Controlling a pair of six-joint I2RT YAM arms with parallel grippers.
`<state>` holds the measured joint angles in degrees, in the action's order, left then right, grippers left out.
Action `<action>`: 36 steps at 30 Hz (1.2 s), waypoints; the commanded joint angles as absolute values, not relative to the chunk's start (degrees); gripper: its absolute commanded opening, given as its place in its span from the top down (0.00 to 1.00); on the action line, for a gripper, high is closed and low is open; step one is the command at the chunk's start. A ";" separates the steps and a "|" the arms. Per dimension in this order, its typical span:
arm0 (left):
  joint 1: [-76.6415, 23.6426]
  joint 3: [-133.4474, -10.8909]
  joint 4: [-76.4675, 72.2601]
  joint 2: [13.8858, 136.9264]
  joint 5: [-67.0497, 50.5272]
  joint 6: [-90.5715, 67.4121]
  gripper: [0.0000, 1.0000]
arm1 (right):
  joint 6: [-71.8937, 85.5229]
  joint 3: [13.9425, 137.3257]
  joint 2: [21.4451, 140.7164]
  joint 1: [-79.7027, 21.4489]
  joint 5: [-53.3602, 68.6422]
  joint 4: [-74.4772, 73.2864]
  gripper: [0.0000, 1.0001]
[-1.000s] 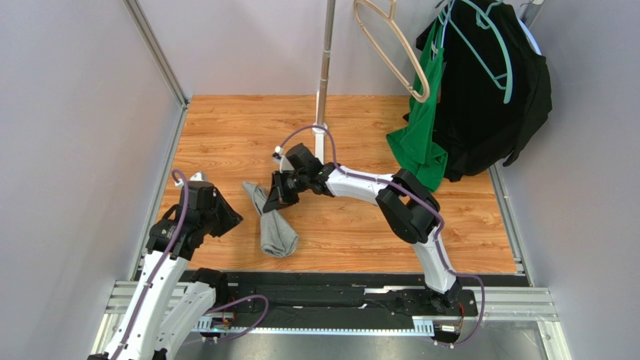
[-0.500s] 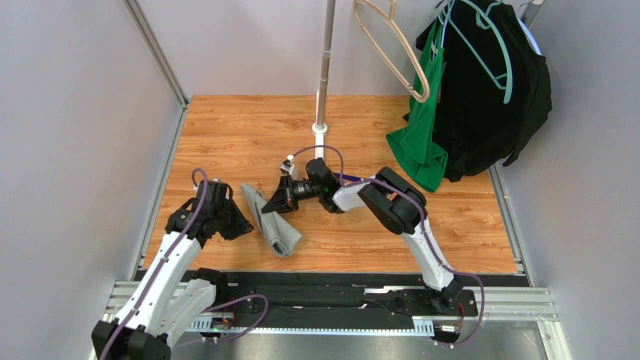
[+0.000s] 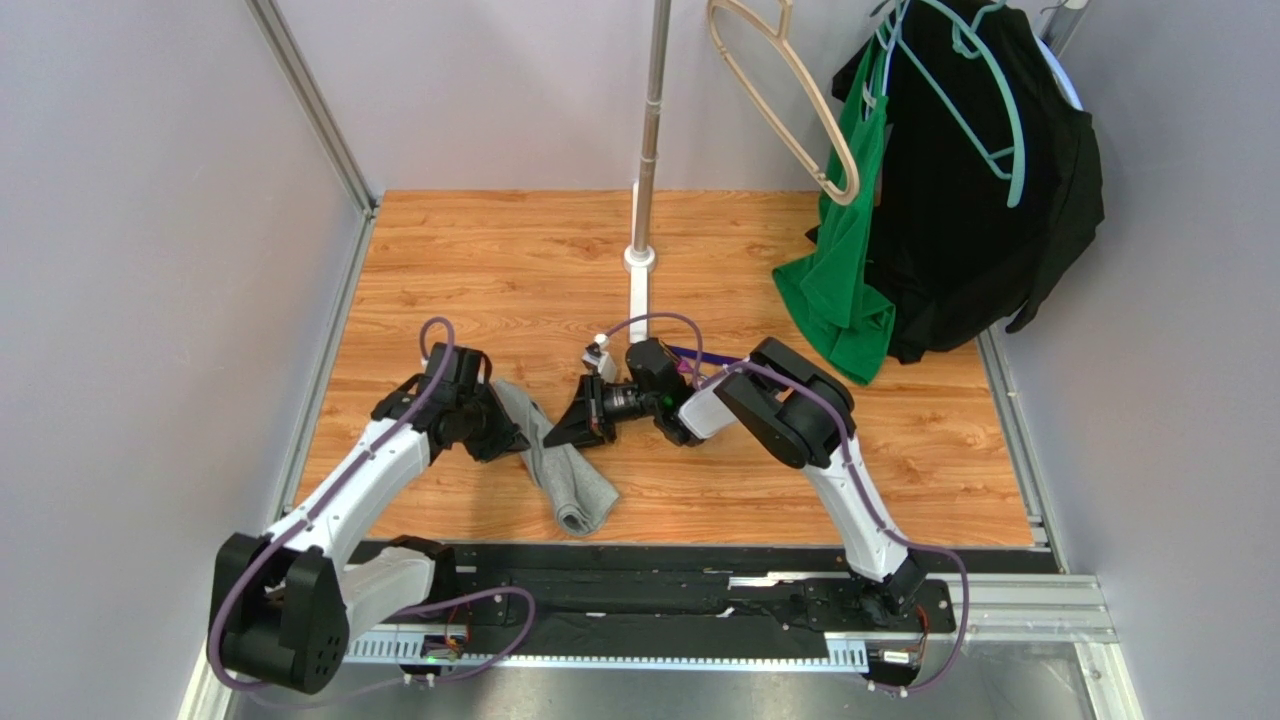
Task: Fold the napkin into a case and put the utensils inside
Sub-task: Turn over the smaller rectangle-folded napkin at the center of the board.
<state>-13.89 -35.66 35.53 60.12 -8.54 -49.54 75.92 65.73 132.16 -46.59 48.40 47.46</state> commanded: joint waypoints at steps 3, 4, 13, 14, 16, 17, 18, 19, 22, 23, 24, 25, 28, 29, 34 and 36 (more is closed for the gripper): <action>-16.43 -37.09 31.64 62.84 -8.62 -49.66 0.87 | 71.81 63.55 128.67 -45.70 46.32 48.52 0.87; -16.61 -36.92 31.64 62.58 -7.83 -49.66 0.87 | 71.46 63.46 128.50 -45.36 46.41 48.08 0.85; -19.07 -37.44 26.46 69.07 -10.11 -50.18 0.87 | 61.81 61.70 121.83 -42.98 45.97 34.40 0.53; -19.94 -37.62 25.85 69.52 -10.19 -50.27 0.87 | 60.40 61.79 121.12 -42.63 46.05 32.19 0.47; -20.56 -38.58 24.70 71.01 -9.93 -50.36 0.87 | 53.58 63.09 118.41 -41.75 45.79 21.18 0.43; -21.00 -39.02 24.44 71.54 -10.02 -50.19 0.87 | 51.35 63.63 117.61 -41.49 45.70 17.70 0.42; -21.27 -39.98 24.09 72.15 -10.54 -50.10 0.87 | 48.63 63.46 116.03 -40.53 45.27 14.88 0.42; -21.53 -40.43 23.39 73.64 -10.72 -49.75 0.87 | 45.65 63.81 112.88 -40.08 42.83 6.41 0.42; -21.97 -42.18 21.64 76.28 -12.30 -48.87 0.85 | 31.93 65.39 107.94 -39.38 35.54 -9.96 0.40; -22.15 -43.06 21.45 76.90 -12.57 -48.87 0.85 | 28.95 66.00 105.32 -39.38 35.16 -11.67 0.40; -22.24 -43.68 21.71 77.60 -12.74 -48.95 0.85 | 28.31 66.09 104.16 -39.90 35.59 -12.65 0.41; -22.24 -44.29 23.10 78.39 -12.66 -48.87 0.86 | 27.60 66.18 103.02 -40.51 36.55 -13.87 0.41; -22.32 -45.18 25.39 75.08 -10.55 -48.95 0.85 | 26.02 67.32 101.25 -44.11 37.00 -15.55 0.43; -22.24 -45.18 26.01 73.84 -9.59 -49.13 0.85 | 26.28 67.59 101.51 -44.90 37.61 -15.30 0.47; -19.79 -46.84 29.53 72.94 -8.25 -47.20 0.83 | 29.35 66.10 105.55 -49.65 40.34 -10.73 0.62; -18.72 -46.93 28.83 75.31 -10.80 -46.06 0.84 | 30.49 63.56 105.99 -49.75 40.78 -8.62 0.69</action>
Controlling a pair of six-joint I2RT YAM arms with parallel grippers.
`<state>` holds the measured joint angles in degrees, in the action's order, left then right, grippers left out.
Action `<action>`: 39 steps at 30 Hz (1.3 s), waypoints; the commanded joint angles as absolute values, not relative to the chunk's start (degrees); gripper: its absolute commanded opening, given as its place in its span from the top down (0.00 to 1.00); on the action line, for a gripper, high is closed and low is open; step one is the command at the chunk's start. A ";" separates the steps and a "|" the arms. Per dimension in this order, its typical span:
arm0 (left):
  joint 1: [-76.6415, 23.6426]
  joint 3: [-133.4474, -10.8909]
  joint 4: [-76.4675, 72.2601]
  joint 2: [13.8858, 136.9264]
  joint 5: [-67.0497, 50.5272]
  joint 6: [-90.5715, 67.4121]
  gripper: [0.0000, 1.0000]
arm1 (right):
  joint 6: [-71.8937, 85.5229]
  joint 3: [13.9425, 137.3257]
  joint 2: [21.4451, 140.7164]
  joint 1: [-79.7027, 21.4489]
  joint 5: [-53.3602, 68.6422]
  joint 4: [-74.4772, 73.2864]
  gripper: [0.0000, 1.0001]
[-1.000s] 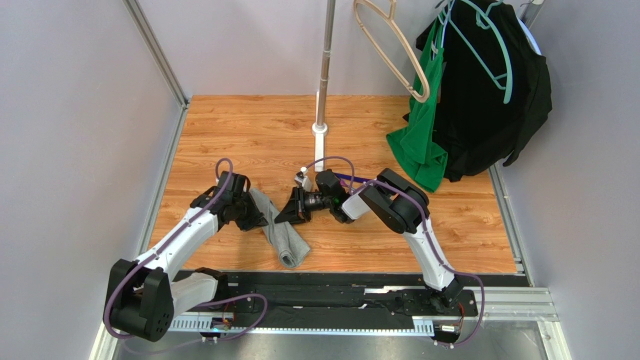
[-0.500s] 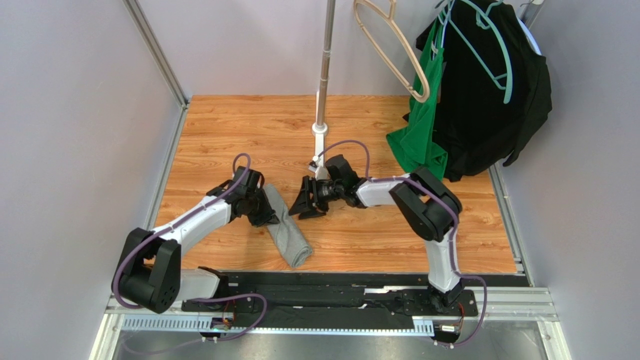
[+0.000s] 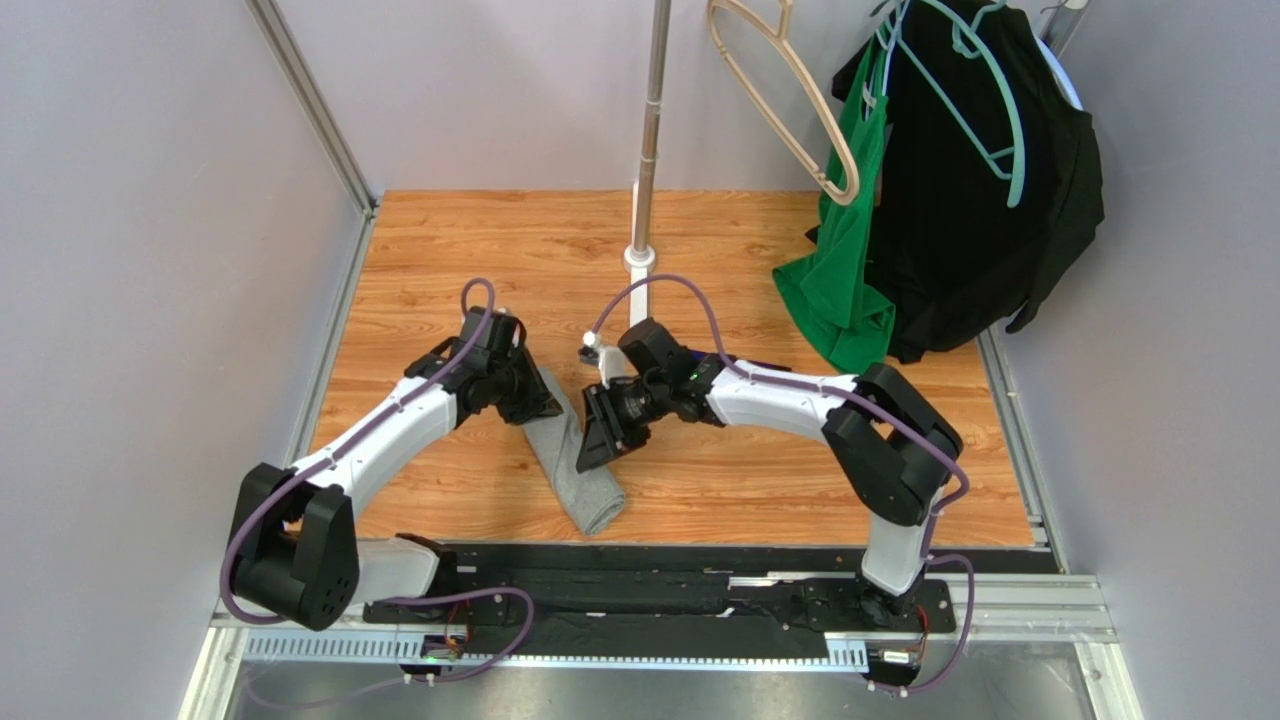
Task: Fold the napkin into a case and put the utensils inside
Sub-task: Turn over the smaller rectangle-folded napkin at the center of the board.
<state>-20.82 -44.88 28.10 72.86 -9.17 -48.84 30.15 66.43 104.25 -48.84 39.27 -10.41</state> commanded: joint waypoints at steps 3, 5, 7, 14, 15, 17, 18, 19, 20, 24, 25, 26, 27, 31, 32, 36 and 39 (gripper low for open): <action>-18.55 -47.81 26.64 82.15 -12.38 -44.57 0.85 | 29.27 61.62 106.35 -49.49 39.03 -8.00 0.75; -18.28 -49.12 25.06 85.41 -13.97 -44.30 0.86 | 27.69 60.03 107.75 -49.13 37.10 -8.26 0.79; -18.28 -50.44 24.69 90.07 -14.59 -43.42 0.89 | 26.81 59.94 109.59 -48.78 35.43 -8.79 0.82; -18.19 -52.73 27.85 86.85 -8.54 -42.01 0.87 | 20.31 66.95 111.97 -48.78 25.15 -16.86 0.83; -18.11 -52.91 30.04 84.40 -6.61 -41.23 0.86 | 17.87 68.02 112.06 -48.78 23.22 -18.53 0.83; -17.76 -53.43 32.33 82.19 -5.28 -40.70 0.85 | 15.66 71.26 112.15 -48.78 16.98 -23.72 0.83; -17.58 -53.35 33.56 79.92 -4.93 -40.61 0.84 | 14.25 72.06 111.28 -48.78 15.48 -25.12 0.83; -17.32 -53.09 33.66 78.85 -5.44 -40.69 0.82 | 13.89 72.33 110.40 -48.78 14.34 -26.88 0.83; -17.31 -52.30 33.40 77.88 -6.41 -40.78 0.81 | 13.80 72.59 109.43 -48.87 14.76 -27.50 0.83; -17.31 -49.58 29.46 78.47 -13.17 -42.71 0.81 | 15.99 71.99 105.21 -50.36 23.26 -27.60 0.78; -17.40 -49.14 28.66 79.53 -13.18 -43.06 0.81 | 17.65 71.63 104.60 -50.71 24.68 -26.38 0.77; -17.32 -48.43 28.04 80.76 -13.27 -43.41 0.81 | 18.80 71.37 104.50 -50.89 26.09 -25.58 0.76; -17.23 -48.51 27.78 83.56 -13.10 -43.68 0.82 | 19.68 70.85 104.41 -51.15 29.15 -24.45 0.76; -17.14 -49.48 26.63 89.81 -12.83 -43.68 0.83 | 22.59 66.28 105.02 -51.15 32.08 -17.93 0.76; -17.23 -50.27 26.72 90.87 -12.22 -43.25 0.83 | 22.94 65.31 105.38 -51.07 32.17 -17.23 0.76; -17.05 -52.73 28.12 94.82 -10.72 -42.01 0.83 | 23.56 60.13 106.61 -51.06 29.98 -13.55 0.77; -17.05 -55.10 28.74 96.76 -10.55 -41.22 0.83 | 24.78 58.36 108.63 -51.24 31.02 -10.30 0.78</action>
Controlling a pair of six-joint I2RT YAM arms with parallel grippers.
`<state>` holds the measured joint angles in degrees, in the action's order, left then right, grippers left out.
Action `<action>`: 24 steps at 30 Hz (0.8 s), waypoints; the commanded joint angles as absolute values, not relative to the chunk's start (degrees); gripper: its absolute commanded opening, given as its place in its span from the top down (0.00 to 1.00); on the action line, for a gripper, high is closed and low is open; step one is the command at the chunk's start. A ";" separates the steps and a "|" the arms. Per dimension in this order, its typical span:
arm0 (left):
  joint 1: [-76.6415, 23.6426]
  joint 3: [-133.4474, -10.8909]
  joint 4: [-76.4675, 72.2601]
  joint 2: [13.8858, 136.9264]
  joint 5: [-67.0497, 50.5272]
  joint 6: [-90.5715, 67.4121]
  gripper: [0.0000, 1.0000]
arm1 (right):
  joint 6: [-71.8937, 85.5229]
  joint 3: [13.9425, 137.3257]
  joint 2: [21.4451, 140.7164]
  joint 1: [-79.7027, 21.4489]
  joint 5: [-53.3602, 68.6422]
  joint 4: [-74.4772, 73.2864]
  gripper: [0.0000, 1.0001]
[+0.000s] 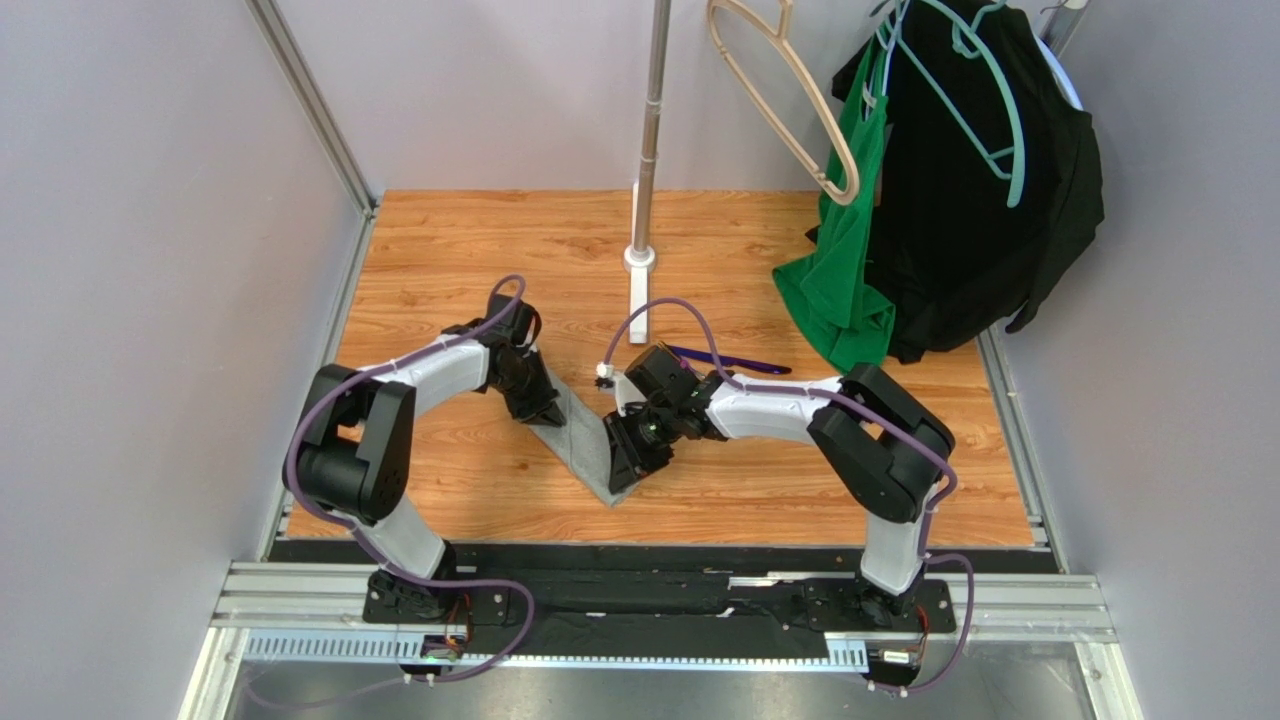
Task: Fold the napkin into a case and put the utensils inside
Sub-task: Turn over the smaller rectangle-folded napkin at the center of the board.
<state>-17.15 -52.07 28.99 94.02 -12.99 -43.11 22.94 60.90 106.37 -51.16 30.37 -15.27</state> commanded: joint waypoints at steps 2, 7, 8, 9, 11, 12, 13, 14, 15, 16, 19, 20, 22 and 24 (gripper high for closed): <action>-17.05 -57.47 28.91 98.60 -11.42 -40.17 0.83 | 25.48 59.23 109.60 -52.03 31.29 -9.06 0.78; -16.61 -65.46 32.51 104.49 -14.50 -36.13 0.84 | 31.80 64.50 114.08 -53.96 32.70 -4.84 0.78; -16.44 -66.35 33.30 105.81 -14.33 -35.34 0.84 | 33.38 65.29 114.52 -54.57 32.70 -3.79 0.78; -16.26 -67.23 33.92 106.26 -14.50 -34.55 0.84 | 34.79 67.13 115.13 -54.75 32.35 -1.95 0.78; -15.30 -69.86 35.67 107.31 -14.15 -32.79 0.84 | 39.97 68.37 117.33 -54.76 32.78 1.91 0.78; -14.94 -70.74 36.12 107.49 -13.89 -32.26 0.83 | 41.56 69.34 118.20 -54.49 34.09 4.63 0.78; -14.51 -72.23 36.65 107.58 -13.89 -31.82 0.84 | 43.05 72.04 120.13 -54.58 34.28 4.92 0.79; -13.28 -72.86 37.61 107.67 -13.89 -31.47 0.84 | 43.15 73.98 120.67 -54.58 34.36 4.66 0.79; -12.75 -73.38 37.88 107.49 -14.32 -31.20 0.84 | 42.63 75.48 121.11 -54.49 34.02 2.57 0.79; -12.22 -74.08 38.23 107.14 -14.76 -30.94 0.83 | 41.67 78.37 121.20 -54.58 33.58 1.16 0.79; -10.81 -74.97 39.81 104.25 -14.42 -29.89 0.83 | 38.59 80.24 118.66 -54.14 32.78 -3.68 0.76; -10.64 -75.14 41.03 102.15 -14.33 -29.19 0.80 | 37.80 79.81 115.61 -53.44 32.87 -4.47 0.74; -10.02 -75.85 42.09 99.51 -14.67 -28.92 0.74 | 37.01 78.41 111.64 -52.39 32.52 -6.50 0.65; -10.11 -75.76 42.19 95.03 -17.13 -28.48 0.65 | 33.15 75.94 105.32 -50.19 30.43 -10.78 0.56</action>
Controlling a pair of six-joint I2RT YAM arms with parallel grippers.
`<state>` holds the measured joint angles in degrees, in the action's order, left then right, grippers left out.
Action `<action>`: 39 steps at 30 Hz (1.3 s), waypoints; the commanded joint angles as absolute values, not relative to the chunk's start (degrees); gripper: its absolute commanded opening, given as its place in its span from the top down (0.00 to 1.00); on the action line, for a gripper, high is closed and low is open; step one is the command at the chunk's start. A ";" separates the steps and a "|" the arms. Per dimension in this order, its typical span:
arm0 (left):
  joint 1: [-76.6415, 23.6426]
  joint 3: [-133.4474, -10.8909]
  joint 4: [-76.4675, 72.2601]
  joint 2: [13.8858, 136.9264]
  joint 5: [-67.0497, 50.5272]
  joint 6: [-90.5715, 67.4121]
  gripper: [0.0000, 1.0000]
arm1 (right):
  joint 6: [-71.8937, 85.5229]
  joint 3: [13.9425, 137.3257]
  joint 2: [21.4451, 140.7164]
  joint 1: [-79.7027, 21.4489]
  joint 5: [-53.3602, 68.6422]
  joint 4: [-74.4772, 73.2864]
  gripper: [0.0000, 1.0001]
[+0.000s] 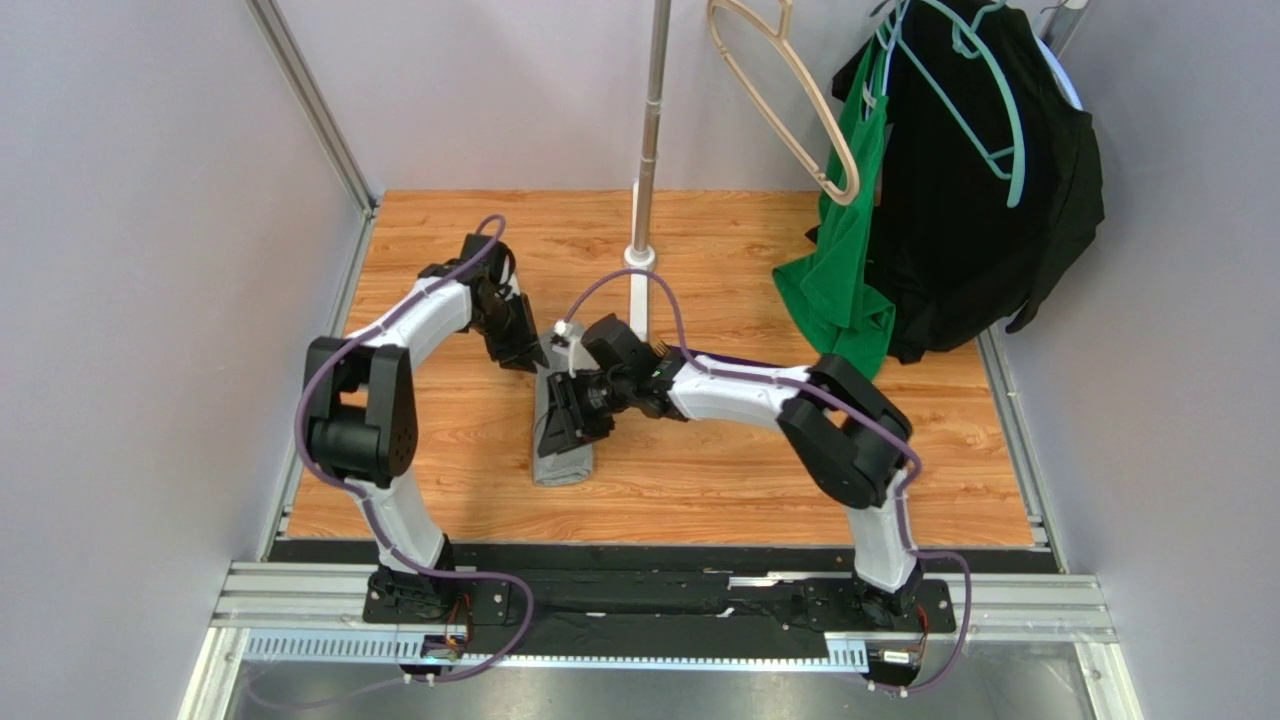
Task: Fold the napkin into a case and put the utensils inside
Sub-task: Turn over the smaller rectangle-folded napkin at the center of the board, then pick up the fork from the center of the board.
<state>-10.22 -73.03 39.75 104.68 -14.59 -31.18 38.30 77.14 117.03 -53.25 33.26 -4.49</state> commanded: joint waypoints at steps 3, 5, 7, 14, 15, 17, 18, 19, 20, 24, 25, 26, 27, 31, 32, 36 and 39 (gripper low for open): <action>-10.20 -74.54 42.63 89.75 -19.86 -28.74 0.61 | 24.39 76.20 100.48 -45.89 24.64 -22.09 0.43; -10.20 -71.55 42.02 86.68 -22.75 -29.35 0.61 | 21.11 75.94 98.88 -41.60 21.99 -26.26 0.40; -11.07 -66.57 40.62 83.95 -24.25 -30.84 0.61 | 19.08 74.19 96.69 -38.16 19.61 -29.78 0.37; -23.79 -53.98 30.88 69.37 -25.75 -38.57 0.58 | 4.06 74.78 101.32 -29.27 9.33 -36.72 0.35; -25.38 -51.70 29.54 68.04 -26.10 -39.63 0.58 | 2.48 75.14 102.47 -29.35 7.75 -37.09 0.35; -27.32 -50.37 27.52 65.67 -26.89 -41.57 0.58 | -2.71 76.03 105.46 -29.09 7.04 -36.74 0.36; -29.34 -49.67 27.34 65.05 -26.98 -41.92 0.57 | -3.68 75.76 105.90 -29.09 7.38 -34.91 0.36; -30.05 -49.48 27.25 64.60 -27.16 -42.01 0.57 | -5.08 74.89 106.26 -29.09 8.08 -33.76 0.37; -30.67 -49.22 27.42 63.99 -27.85 -41.84 0.57 | -5.88 74.45 106.78 -29.00 8.26 -32.62 0.37; -31.20 -47.99 28.39 61.44 -29.53 -41.49 0.58 | -7.99 74.88 110.47 -29.00 5.63 -31.29 0.41; -31.20 -47.73 28.65 60.04 -29.71 -41.22 0.57 | -8.69 74.62 110.91 -29.00 5.89 -30.85 0.41; -31.20 -47.55 28.65 59.51 -29.88 -41.22 0.57 | -9.48 75.23 111.61 -29.00 5.63 -31.72 0.43; -31.20 -47.46 28.74 59.07 -29.97 -41.13 0.57 | -10.10 75.76 112.84 -29.09 5.54 -32.34 0.46; -31.20 -48.51 30.49 57.83 -30.32 -40.43 0.58 | -11.60 77.34 115.75 -31.28 2.12 -36.64 0.53; -31.20 -48.78 30.76 57.66 -30.24 -40.34 0.58 | -12.21 76.73 116.19 -31.81 0.54 -36.56 0.55; -31.11 -51.32 34.26 56.69 -27.70 -41.22 0.58 | -14.58 78.65 119.44 -32.78 -2.02 -38.14 0.74; -29.45 -53.35 39.80 55.03 -21.98 -41.83 0.52 | -16.52 78.14 117.96 -33.13 1.91 -36.92 0.95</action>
